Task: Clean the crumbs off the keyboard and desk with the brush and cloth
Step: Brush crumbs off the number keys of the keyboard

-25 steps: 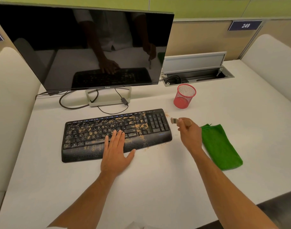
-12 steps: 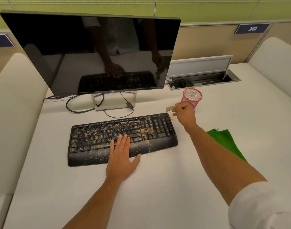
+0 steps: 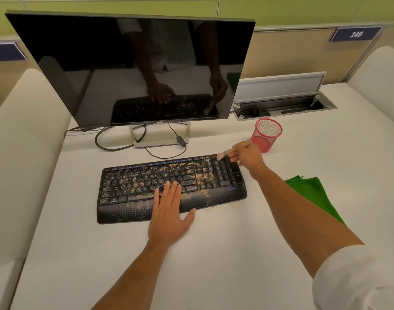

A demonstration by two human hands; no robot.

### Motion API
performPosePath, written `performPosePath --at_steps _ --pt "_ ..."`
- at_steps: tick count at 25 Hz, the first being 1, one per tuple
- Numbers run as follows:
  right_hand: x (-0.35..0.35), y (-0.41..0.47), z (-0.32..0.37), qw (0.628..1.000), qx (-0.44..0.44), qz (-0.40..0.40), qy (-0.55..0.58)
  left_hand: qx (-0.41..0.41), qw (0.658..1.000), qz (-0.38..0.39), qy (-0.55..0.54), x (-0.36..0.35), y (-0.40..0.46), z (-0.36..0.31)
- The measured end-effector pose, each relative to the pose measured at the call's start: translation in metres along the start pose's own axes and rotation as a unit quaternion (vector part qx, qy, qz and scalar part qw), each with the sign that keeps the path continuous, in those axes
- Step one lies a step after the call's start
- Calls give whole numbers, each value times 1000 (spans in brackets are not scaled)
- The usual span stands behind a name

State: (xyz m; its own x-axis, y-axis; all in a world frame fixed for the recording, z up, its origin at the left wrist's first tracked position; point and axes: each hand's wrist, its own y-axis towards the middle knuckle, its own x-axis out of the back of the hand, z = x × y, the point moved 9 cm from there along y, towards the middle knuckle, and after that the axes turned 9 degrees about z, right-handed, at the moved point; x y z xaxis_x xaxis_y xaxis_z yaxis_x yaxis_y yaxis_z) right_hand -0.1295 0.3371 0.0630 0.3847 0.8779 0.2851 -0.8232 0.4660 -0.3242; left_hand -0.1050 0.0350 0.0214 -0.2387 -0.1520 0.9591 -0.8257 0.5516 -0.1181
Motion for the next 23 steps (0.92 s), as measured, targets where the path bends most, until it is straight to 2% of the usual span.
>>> performPosePath --at_steps 4,7,9,11,13,17,23 --pt "34 2 -4 997 -8 -62 -34 -1 1000 2 -5 0 0 0" --pt "56 1 -6 986 -25 -137 -95 -1 1000 2 -6 -1 0 1" --pt "57 -3 -1 985 -3 -157 -64 -1 1000 2 -6 -1 1 1" --pt "45 -5 11 992 35 -125 -5 -2 1000 2 -6 -1 1 0" --pt "23 -4 23 996 52 -72 5 -4 1000 1 -6 -1 0 0" --pt "-20 6 22 1000 27 11 -2 -4 1000 -9 -15 2 0 0" --pt "-18 13 19 999 17 11 -49 -6 1000 -12 -20 2 0 0"
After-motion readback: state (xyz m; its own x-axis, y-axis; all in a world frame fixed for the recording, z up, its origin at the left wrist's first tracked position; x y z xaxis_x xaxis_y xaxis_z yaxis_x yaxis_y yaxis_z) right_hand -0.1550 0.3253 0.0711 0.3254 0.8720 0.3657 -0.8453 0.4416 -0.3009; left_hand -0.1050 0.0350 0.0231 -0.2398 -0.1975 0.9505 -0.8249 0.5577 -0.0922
